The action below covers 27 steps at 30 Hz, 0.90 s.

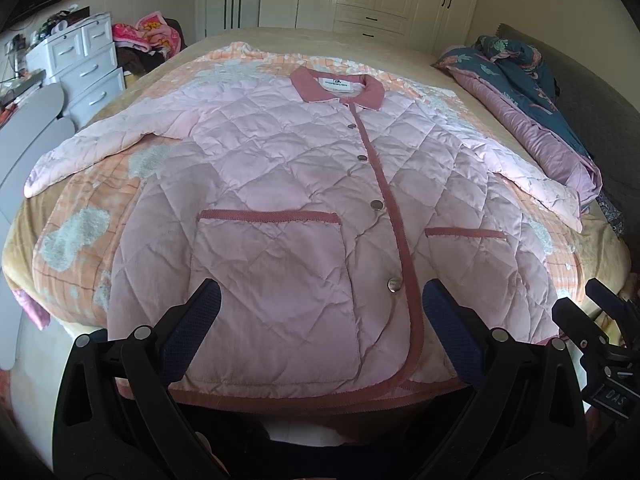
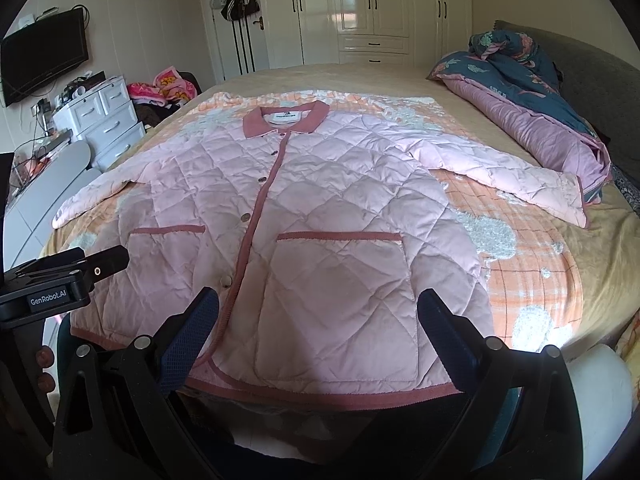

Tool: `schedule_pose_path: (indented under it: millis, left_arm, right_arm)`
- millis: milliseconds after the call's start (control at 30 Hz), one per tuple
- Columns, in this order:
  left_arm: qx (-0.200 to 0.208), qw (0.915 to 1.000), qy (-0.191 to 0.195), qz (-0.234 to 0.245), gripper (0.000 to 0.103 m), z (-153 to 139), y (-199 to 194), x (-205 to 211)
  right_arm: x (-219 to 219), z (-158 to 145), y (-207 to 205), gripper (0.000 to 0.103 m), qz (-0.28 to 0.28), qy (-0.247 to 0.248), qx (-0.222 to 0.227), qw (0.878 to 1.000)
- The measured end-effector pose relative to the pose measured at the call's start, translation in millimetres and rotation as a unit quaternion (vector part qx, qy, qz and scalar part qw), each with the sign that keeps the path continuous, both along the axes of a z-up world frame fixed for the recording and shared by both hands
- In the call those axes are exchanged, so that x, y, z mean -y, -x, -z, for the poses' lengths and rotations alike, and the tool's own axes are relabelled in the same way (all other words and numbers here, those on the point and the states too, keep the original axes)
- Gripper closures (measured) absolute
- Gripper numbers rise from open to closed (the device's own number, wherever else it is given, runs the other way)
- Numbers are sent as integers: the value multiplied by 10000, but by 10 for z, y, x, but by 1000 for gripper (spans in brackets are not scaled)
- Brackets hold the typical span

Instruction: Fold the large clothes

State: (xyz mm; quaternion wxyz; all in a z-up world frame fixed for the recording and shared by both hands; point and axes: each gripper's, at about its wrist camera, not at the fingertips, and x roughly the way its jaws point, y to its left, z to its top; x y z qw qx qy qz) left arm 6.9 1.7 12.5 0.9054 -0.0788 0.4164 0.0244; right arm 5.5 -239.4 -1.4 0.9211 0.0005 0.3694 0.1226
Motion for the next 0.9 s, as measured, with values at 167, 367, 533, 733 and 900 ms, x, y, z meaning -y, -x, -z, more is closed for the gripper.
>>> schedule_pose_path:
  millis: [167,367,533,733,900]
  left_arm:
    - [-15,10000,32,-44,8,1,-155,-94]
    - [68,9998,45,-182,8,-86,-361,-212]
    - [92,9996,63,-276,8,-134,-541,-296]
    - [131,9993,81,-332,8,-187,-789,-358]
    - [106,9993,118,-327,8,-199,-982,-366]
  right_arm:
    - [-39,-56,-140,4,11,71,9,10000]
    - [-141,-146,-357,4,3,184,71,9998]
    - [-210,-218,-549,4,-61,190,59,9998]
    - [-287,-291,-791,4,-28,235,112,9997]
    - [-328,-335,-1010,4,-14,250,128,9996]
